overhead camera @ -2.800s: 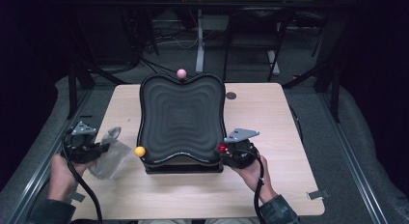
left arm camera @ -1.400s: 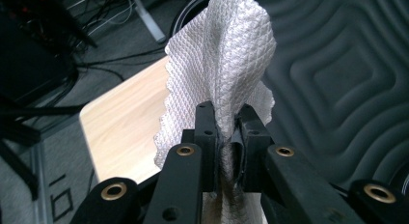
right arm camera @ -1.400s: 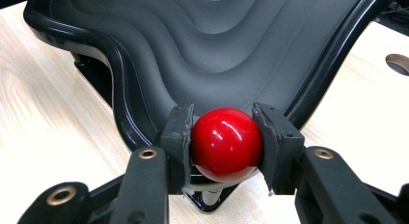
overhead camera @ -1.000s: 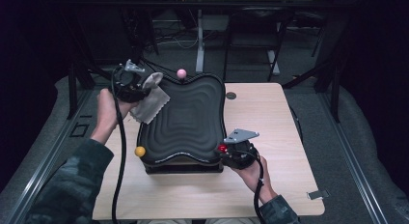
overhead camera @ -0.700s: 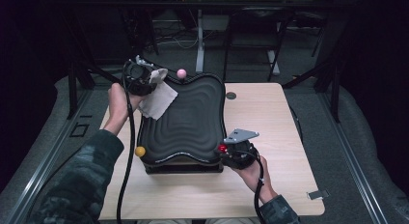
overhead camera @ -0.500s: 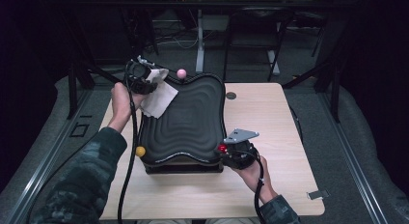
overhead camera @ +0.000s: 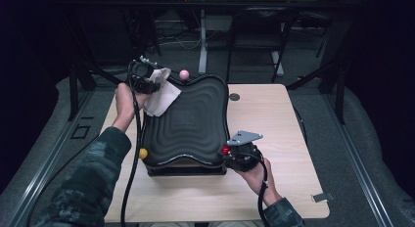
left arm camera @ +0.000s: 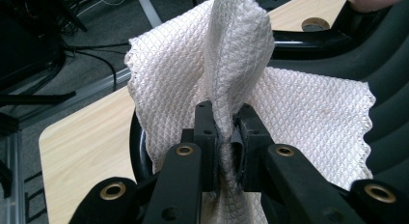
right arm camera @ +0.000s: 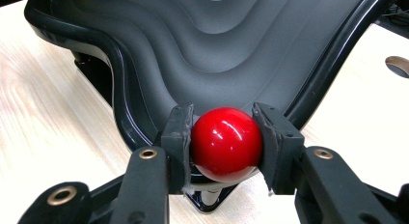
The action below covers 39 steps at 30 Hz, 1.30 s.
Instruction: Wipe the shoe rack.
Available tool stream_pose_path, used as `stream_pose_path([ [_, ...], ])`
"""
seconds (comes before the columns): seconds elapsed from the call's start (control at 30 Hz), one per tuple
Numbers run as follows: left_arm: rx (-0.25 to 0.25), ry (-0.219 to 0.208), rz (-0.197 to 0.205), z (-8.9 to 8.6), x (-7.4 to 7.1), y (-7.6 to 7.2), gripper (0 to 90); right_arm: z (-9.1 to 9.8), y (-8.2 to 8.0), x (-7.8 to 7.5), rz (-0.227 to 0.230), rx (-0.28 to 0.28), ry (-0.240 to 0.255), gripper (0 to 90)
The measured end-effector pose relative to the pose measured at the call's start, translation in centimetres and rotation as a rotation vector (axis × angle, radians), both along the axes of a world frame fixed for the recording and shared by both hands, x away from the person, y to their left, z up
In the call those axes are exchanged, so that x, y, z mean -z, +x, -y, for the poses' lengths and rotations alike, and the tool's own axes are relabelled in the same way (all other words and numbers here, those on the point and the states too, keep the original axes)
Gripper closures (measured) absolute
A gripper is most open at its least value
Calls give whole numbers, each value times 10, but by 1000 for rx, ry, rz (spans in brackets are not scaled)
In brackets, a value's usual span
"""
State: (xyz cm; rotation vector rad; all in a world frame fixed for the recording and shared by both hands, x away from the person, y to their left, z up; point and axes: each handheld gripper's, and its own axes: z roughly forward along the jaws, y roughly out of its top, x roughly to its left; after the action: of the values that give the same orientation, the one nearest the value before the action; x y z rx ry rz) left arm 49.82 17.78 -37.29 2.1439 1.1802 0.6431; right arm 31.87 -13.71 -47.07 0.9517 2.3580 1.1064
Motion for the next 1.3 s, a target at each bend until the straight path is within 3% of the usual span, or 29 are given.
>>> stream_pose_path([
  [0.67,27,26,-15,0,15,-29,819,-1,0,0,5,2,2,600],
  [1.1,47,-5,-47,-1,26,-48,819,-1,0,0,8,1,-1,599],
  [1.3,62,6,-47,0,32,-59,819,-1,1,0,8,0,-2,600],
])
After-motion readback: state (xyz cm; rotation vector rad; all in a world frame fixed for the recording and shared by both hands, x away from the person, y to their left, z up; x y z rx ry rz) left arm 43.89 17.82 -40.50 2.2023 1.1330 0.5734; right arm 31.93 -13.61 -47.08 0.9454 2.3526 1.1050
